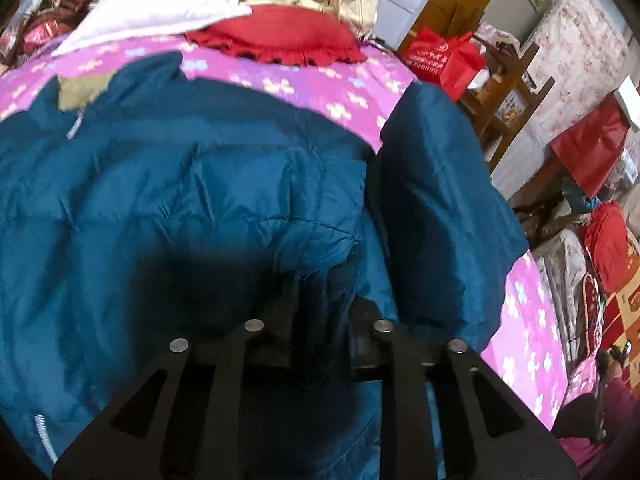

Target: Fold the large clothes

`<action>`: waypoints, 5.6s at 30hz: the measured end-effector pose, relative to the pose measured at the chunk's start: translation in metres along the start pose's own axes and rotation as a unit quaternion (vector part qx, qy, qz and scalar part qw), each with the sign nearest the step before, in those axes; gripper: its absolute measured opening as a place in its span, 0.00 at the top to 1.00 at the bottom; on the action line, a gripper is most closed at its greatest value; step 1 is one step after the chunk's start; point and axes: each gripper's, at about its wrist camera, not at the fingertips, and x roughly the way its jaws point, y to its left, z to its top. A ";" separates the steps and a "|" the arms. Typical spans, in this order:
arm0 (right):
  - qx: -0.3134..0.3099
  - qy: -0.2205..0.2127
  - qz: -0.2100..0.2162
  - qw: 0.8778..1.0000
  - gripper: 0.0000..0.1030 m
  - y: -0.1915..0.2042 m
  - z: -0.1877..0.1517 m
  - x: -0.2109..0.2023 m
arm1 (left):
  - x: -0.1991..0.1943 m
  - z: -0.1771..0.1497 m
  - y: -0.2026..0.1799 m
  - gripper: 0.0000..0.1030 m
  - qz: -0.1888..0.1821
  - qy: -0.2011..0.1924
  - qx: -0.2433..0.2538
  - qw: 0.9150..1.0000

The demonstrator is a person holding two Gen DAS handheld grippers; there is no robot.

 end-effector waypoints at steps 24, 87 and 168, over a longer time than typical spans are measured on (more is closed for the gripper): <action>0.041 -0.079 0.185 0.979 0.01 0.038 0.125 0.036 | -0.209 -0.073 0.250 0.44 0.303 -0.148 -0.145 0.930; -0.007 -0.074 0.133 0.988 0.51 0.083 0.153 0.092 | -0.188 -0.061 0.256 0.23 0.370 -0.117 -0.124 0.913; 0.176 -0.140 -0.253 0.941 0.86 -0.273 0.161 0.022 | -0.149 -0.076 0.251 0.02 0.366 -0.073 -0.124 0.919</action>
